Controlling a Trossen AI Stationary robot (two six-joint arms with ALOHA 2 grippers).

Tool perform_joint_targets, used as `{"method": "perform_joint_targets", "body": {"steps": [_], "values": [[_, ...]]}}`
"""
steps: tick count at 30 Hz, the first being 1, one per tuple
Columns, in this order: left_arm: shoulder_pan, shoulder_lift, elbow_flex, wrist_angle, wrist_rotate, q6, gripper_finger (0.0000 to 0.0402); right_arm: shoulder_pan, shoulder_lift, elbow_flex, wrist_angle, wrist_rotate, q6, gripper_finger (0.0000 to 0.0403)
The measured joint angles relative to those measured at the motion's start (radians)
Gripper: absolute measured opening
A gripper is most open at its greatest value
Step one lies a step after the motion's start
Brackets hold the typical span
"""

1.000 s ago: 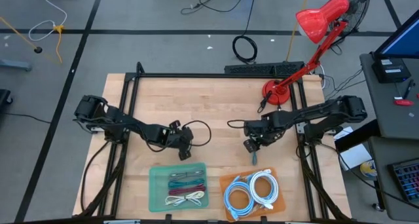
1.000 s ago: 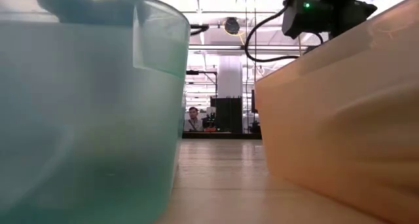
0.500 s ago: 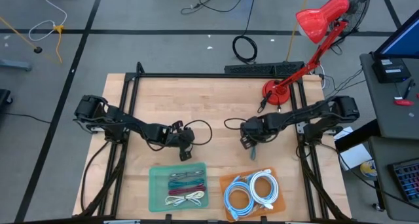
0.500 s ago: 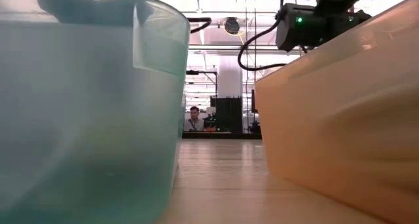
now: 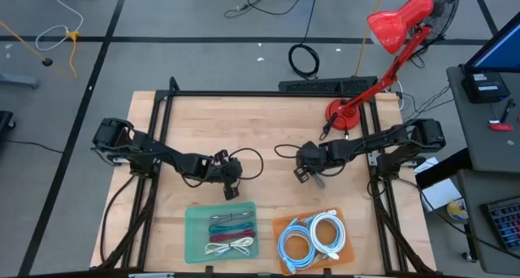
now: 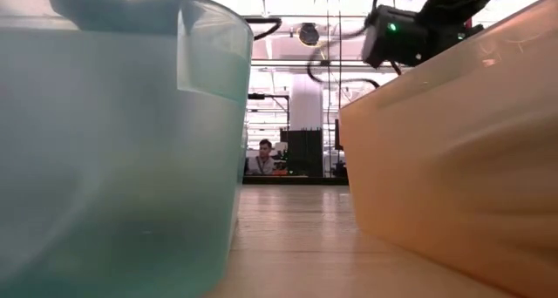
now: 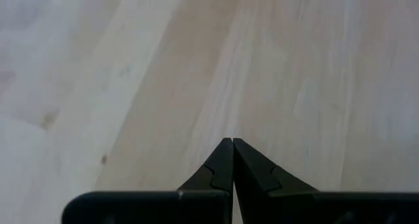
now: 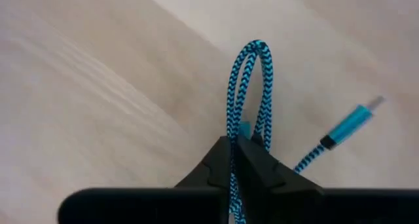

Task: Pick & Place USB Port
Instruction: Put the blue charger cable into the green bin

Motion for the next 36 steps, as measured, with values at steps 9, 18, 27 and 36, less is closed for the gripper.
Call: {"method": "perform_joint_targets", "body": {"steps": [9, 18, 27, 36], "values": [[-0.001, -0.071, 0.0, 0.077, -0.202, 0.021, 0.0007, 0.007, -0.101, 0.023, 0.574, 0.204, -0.418, 0.0002], [-0.067, -0.307, -0.233, 0.653, -0.259, 0.345, 0.0007, 0.114, -0.231, 0.025, 0.926, 0.278, -0.751, 0.0001], [-0.058, -0.339, -0.355, 1.116, 0.128, 0.372, 0.0008, 0.276, -0.225, 0.024, 1.102, 0.27, -0.875, 0.0], [-0.145, -0.323, -0.031, 0.613, 0.165, 0.501, 0.012, 0.316, -0.224, 0.024, 1.152, 0.272, -0.891, 0.0]]}}
